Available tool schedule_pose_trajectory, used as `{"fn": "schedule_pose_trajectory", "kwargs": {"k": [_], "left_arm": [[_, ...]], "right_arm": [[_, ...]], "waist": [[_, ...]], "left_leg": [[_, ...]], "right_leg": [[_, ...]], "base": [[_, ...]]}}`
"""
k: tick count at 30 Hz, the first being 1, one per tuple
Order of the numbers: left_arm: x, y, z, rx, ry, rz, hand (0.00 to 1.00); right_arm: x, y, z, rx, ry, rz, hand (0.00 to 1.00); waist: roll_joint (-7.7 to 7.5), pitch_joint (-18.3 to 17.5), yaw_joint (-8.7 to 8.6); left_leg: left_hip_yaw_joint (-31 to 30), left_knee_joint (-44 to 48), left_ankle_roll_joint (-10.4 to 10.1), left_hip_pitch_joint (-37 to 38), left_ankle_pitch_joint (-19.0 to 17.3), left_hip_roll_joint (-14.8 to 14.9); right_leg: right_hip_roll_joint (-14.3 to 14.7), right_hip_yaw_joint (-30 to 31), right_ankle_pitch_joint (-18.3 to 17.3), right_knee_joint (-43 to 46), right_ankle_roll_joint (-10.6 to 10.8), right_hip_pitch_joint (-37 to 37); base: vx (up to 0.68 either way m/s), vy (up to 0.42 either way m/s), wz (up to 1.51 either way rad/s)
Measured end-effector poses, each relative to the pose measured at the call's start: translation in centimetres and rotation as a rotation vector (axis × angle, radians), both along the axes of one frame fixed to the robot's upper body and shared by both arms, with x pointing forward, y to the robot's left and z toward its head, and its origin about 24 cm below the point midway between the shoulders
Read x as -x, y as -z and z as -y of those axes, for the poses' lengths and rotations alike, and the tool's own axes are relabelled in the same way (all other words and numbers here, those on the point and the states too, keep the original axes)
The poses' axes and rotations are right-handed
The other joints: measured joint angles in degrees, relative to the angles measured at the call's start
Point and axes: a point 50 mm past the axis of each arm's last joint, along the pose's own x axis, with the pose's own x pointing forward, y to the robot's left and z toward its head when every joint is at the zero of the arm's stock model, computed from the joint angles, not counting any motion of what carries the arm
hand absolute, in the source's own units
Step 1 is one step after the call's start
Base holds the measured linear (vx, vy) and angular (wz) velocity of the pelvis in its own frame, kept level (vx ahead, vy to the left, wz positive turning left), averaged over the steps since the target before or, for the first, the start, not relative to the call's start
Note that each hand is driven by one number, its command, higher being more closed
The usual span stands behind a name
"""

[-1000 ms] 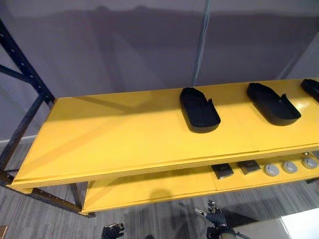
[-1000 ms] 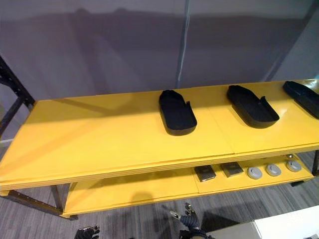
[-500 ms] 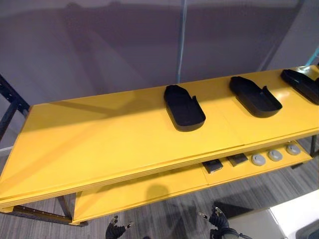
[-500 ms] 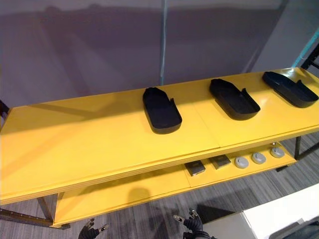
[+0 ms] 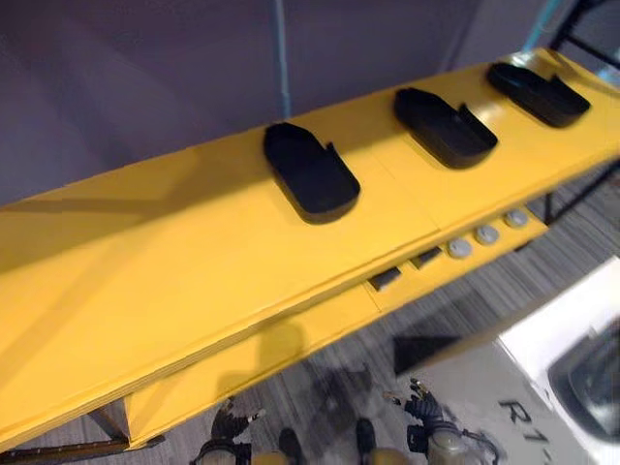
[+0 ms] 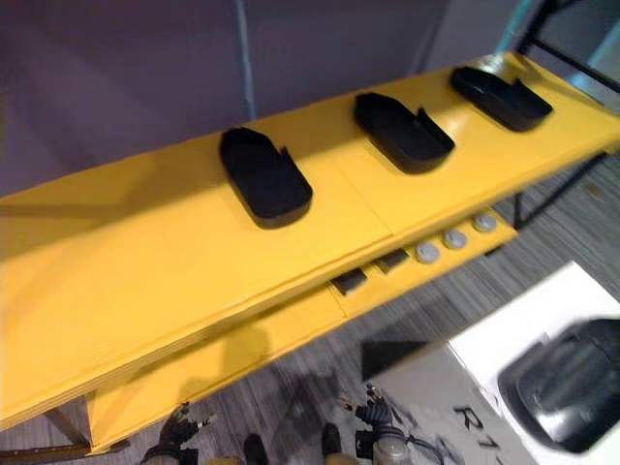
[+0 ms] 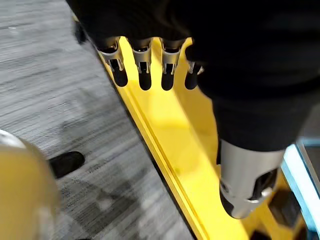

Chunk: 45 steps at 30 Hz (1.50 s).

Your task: Walk over and take plastic housings, then place them on the shelf

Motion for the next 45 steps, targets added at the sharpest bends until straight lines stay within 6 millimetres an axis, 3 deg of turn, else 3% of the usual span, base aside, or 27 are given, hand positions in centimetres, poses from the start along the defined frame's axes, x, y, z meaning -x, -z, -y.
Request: {"fn": "schedule_pose_trajectory", "kwargs": {"k": [1,3,5,7,9,10,12,15,17,19,21,24,25,26,28,30,31,35,38,40,42,43,45], "left_arm": [[-0.6,-0.3,0.0,0.001,-0.006,0.019,0.0],[-1.0,-0.5,-0.1,0.001,-0.013,0.031,0.0],[-0.9,-0.4,-0.2,-0.002,-0.013,0.025,0.0],[-0.3,-0.3,-0.5,-0.011,-0.011,0.012,0.0],[-0.2,-0.3,-1.0,-0.03,-0.007,0.01,0.0],[-0.5,-0.1,0.1,-0.014,0.036,-0.003,0.0],[0.2,0.3,0.7,-0.006,0.06,-0.025,0.0],[-0.1,0.3,1.2,-0.004,0.09,-0.026,0.0],[0.0,0.3,1.3,-0.004,0.095,-0.03,0.0],[0.6,0.6,1.3,-0.003,0.09,-0.044,0.0],[1.3,1.0,1.3,0.004,0.08,-0.071,0.0],[2.3,1.4,1.2,0.013,0.058,-0.104,0.0],[2.5,1.5,1.2,0.013,0.052,-0.11,0.0],[2.3,1.5,1.3,0.02,0.045,-0.104,0.0],[2.7,1.6,0.7,0.007,0.036,-0.117,0.0],[2.7,1.6,0.4,-0.001,0.038,-0.124,0.0],[2.3,1.5,0.2,-0.008,0.042,-0.116,0.0],[1.8,1.4,0.8,-0.006,0.069,-0.107,0.0],[1.6,1.4,1.2,-0.005,0.092,-0.105,0.0],[1.3,1.3,1.1,-0.006,0.093,-0.1,0.0],[2.0,1.5,1.2,-0.002,0.088,-0.118,0.0],[2.2,1.6,1.3,0.001,0.086,-0.126,0.0],[2.4,1.7,1.4,0.006,0.085,-0.131,0.0]], "right_arm": [[-0.1,-0.1,-0.1,0.0,-0.004,0.004,0.0],[0.2,0.1,-0.1,0.0,-0.001,-0.006,0.0],[1.1,0.5,0.0,0.003,0.0,-0.036,0.0],[1.3,0.8,0.0,0.004,-0.005,-0.052,0.0],[0.3,0.3,0.0,0.01,-0.011,-0.026,0.0],[-0.2,0.1,1.1,0.044,-0.01,-0.025,0.0],[0.9,0.6,1.6,0.055,0.0,-0.062,0.0],[2.0,1.0,2.1,0.06,0.032,-0.088,0.0],[2.4,1.1,2.3,0.064,0.035,-0.102,0.0],[2.2,1.1,2.3,0.067,0.035,-0.101,0.0],[1.9,1.0,2.4,0.071,0.034,-0.094,0.0],[1.0,0.6,2.3,0.072,0.028,-0.068,0.0],[0.7,0.5,2.3,0.072,0.027,-0.062,0.0],[0.8,0.5,2.3,0.073,0.027,-0.066,0.0],[0.9,0.8,1.9,0.061,0.023,-0.079,0.0],[0.9,0.8,2.0,0.066,0.024,-0.08,0.0],[1.0,0.8,2.0,0.068,0.02,-0.084,0.0],[2.4,1.3,2.7,0.089,0.02,-0.125,0.0],[3.4,1.6,3.1,0.094,0.034,-0.147,0.0],[3.9,1.7,2.9,0.079,0.048,-0.155,0.0],[4.1,1.8,2.7,0.07,0.053,-0.156,0.0],[3.9,1.7,2.7,0.07,0.053,-0.149,0.0],[3.9,1.7,2.9,0.078,0.064,-0.149,0.0]], "waist": [[0.25,0.3,0.1],[0.79,0.9,-0.16],[0.48,0.6,-0.11],[-0.22,-1.0,0.21],[-1.71,-2.0,0.78],[-0.13,-1.1,-0.04],[0.04,-1.3,-0.07],[0.01,-1.7,-0.24],[0.07,-1.7,-0.11],[0.33,-1.5,-0.06],[1.19,-1.3,0.1],[2.89,-1.3,0.04],[3.53,-1.3,-0.17],[3.71,-0.7,0.18],[4.32,-0.7,0.82],[4.52,-0.6,0.2],[4.72,-0.5,-0.17],[5.66,-0.9,-0.53],[5.17,-0.8,-1.3],[4.47,-0.3,-1.08],[4.09,0.0,0.49],[4.12,0.0,0.45],[4.15,0.1,0.29]], "left_leg": [[1.7,0.3,0.6,-0.5,0.0,0.9],[3.4,0.6,1.4,0.3,0.5,1.8],[4.4,-0.1,1.3,1.7,1.3,1.7],[6.2,-1.7,0.8,1.5,2.9,1.4],[7.9,-1.6,0.1,-1.0,4.4,0.5],[3.2,-1.4,-0.1,-1.9,5.8,0.4],[-0.7,-2.2,-1.0,0.1,6.1,1.3],[-0.2,-2.9,-2.1,0.7,6.9,2.6],[-1.3,-2.6,-2.3,1.0,7.1,2.8],[-7.0,-2.0,-2.3,1.3,7.0,2.5],[-11.8,-0.3,-3.7,1.7,6.1,2.6],[-7.5,0.0,-4.8,3.6,3.0,4.3],[-6.2,-0.2,-5.2,4.0,1.9,5.4],[-2.1,-1.1,-5.6,5.6,0.8,6.0],[4.8,-2.2,-5.8,8.1,0.8,7.1],[7.5,-2.3,-6.1,9.1,0.9,7.5],[7.5,-2.4,-6.6,9.4,1.3,7.6],[5.7,-2.4,-7.7,10.6,3.6,9.4],[2.6,3.0,-8.1,9.0,3.8,11.3],[0.0,11.8,-8.4,5.8,3.4,13.6],[-5.3,23.9,-8.0,1.9,2.4,16.5],[-7.7,24.9,-8.2,1.5,0.8,16.0],[-13.2,22.3,-9.6,1.2,-4.6,11.6]], "right_leg": [[0.2,-1.1,0.8,-0.2,-0.3,-0.3],[-0.9,-9.2,-12.1,24.6,-1.8,-3.8],[-2.2,-12.8,-15.9,32.1,-0.6,-0.2],[-2.8,-14.8,-18.4,25.8,0.8,4.6],[-2.7,-13.8,-19.7,13.1,-0.2,7.1],[-1.2,-13.7,-17.7,9.5,-2.7,8.2],[0.1,-12.6,-16.7,8.6,-3.2,9.8],[1.4,-11.3,-16.1,8.6,-4.1,9.2],[1.9,-9.1,-15.9,9.3,-4.3,8.4],[1.9,-6.0,-15.8,10.1,-4.2,7.5],[2.3,-0.6,-14.6,10.2,-3.6,6.3],[3.8,6.9,-11.0,7.0,-2.5,5.0],[3.7,5.8,-11.5,6.2,-3.6,4.8],[0.9,-2.6,-11.3,6.8,-4.7,3.9],[-3.4,-20.4,-11.2,8.5,-4.6,2.9],[-6.3,-30.8,-9.1,8.5,-5.1,3.6],[-6.3,-32.3,-7.8,8.5,-4.0,3.6],[-3.3,-29.1,-7.4,7.2,-4.2,4.7],[-2.4,-29.0,-7.6,5.0,-4.8,6.6],[-1.8,-28.3,-7.8,4.1,-5.1,7.9],[-0.7,-25.3,-8.8,4.8,-6.6,8.7],[-0.6,-24.6,-9.2,5.0,-6.7,9.0],[-0.8,-22.1,-10.0,6.2,-6.5,10.0]], "base": [[-0.24,0.027,-0.61],[-0.16,0.016,-0.42],[-0.1,-0.004,-0.22],[-0.11,-0.08,-0.54],[-0.17,-0.184,-0.63],[-0.15,-0.201,-0.23],[-0.1,-0.172,-0.32],[-0.07,-0.078,-0.27],[-0.06,-0.039,-0.54],[-0.04,-0.061,-0.82],[-0.04,-0.034,-1.13],[-0.03,0.121,-1.52],[-0.07,0.161,-1.54],[-0.08,0.129,-1.4],[-0.06,0.081,-1.76],[-0.02,-0.039,-1.09],[0.0,-0.092,-0.59],[0.02,-0.156,-0.35],[0.03,-0.174,0.01],[0.0,-0.138,-0.17],[-0.02,-0.066,-0.62],[-0.03,0.002,-0.66],[-0.02,0.079,-0.57]]}}
